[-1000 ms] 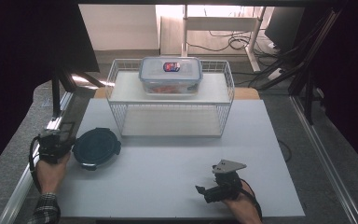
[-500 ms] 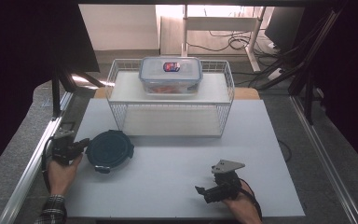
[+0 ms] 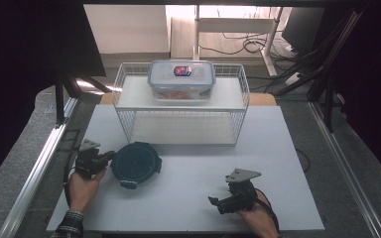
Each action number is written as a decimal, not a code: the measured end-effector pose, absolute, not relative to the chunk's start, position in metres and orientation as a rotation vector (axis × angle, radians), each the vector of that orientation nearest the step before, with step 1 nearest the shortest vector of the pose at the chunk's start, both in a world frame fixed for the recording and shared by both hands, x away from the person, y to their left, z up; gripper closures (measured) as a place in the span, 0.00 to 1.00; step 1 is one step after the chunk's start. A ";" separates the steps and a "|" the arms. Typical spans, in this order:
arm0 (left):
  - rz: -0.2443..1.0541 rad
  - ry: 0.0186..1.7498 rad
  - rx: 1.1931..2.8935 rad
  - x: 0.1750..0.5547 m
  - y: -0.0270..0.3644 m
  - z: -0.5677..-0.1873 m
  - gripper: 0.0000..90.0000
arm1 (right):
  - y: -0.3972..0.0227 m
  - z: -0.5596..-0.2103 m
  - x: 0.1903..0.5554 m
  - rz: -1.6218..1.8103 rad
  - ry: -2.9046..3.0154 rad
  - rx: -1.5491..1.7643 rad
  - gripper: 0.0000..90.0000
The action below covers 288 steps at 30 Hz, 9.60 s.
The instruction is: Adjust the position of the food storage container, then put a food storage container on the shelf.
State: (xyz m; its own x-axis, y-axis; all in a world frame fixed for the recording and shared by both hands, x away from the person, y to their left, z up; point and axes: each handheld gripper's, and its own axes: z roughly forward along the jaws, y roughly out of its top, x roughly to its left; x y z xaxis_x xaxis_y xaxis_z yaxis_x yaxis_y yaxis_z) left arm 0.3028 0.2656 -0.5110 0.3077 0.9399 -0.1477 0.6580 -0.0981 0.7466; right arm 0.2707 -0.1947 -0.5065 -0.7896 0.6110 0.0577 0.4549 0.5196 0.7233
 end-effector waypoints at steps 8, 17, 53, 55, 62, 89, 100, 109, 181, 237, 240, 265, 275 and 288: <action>0.461 1.386 1.893 0.298 0.224 -0.507 1.00 | -0.197 -0.506 0.273 1.121 2.554 0.919 0.04; 0.421 1.324 1.935 0.289 0.184 -0.505 1.00 | -0.197 -0.506 0.274 1.118 2.560 0.921 0.04; 0.307 1.115 1.977 0.263 0.168 -0.502 0.56 | -0.209 -0.504 0.275 1.130 2.530 0.923 0.04; 0.308 1.091 1.969 0.257 0.171 -0.500 0.44 | -0.209 -0.504 0.275 1.137 2.527 0.919 0.04; 0.245 1.017 1.954 0.239 0.175 -0.505 0.15 | -0.207 -0.505 0.273 1.131 2.531 0.899 0.04; 0.191 1.026 1.924 0.258 0.180 -0.507 0.03 | -0.199 -0.492 0.287 1.184 2.548 0.980 0.01; 0.120 0.943 1.992 0.281 0.156 -0.498 0.04 | -0.175 -0.480 0.309 1.224 2.642 1.104 0.04; -0.136 0.938 1.970 0.304 0.142 -0.514 0.09 | -0.159 -0.497 0.332 1.298 2.791 1.212 0.13; -0.378 1.106 1.688 0.250 0.182 -0.512 0.65 | -0.191 -0.492 0.289 1.639 2.736 1.569 0.64; -0.120 0.939 1.696 0.425 0.210 -0.258 0.65 | -0.163 -0.244 0.454 1.798 2.481 1.186 0.64; -0.121 0.946 1.689 0.436 0.211 -0.250 0.65 | -0.162 -0.238 0.462 1.802 2.468 1.188 0.64; -0.155 1.060 1.556 0.489 0.210 -0.260 0.60 | -0.154 -0.238 0.514 1.780 2.367 1.369 0.57; -0.099 1.123 1.575 0.494 0.202 -0.262 0.61 | -0.150 -0.242 0.518 1.707 2.287 1.362 0.60; 0.137 1.073 1.619 0.472 0.198 -0.248 0.41 | -0.159 -0.243 0.500 1.755 2.276 1.274 0.48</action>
State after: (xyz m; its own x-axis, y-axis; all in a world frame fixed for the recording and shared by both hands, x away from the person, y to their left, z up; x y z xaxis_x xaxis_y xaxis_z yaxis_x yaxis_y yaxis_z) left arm 0.4721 0.1977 -0.2479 0.5780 0.6918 -0.4327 0.5612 0.0479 0.8263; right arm 0.4999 -0.1586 -0.2431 -0.6715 0.5855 0.4542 0.5882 0.0485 0.8072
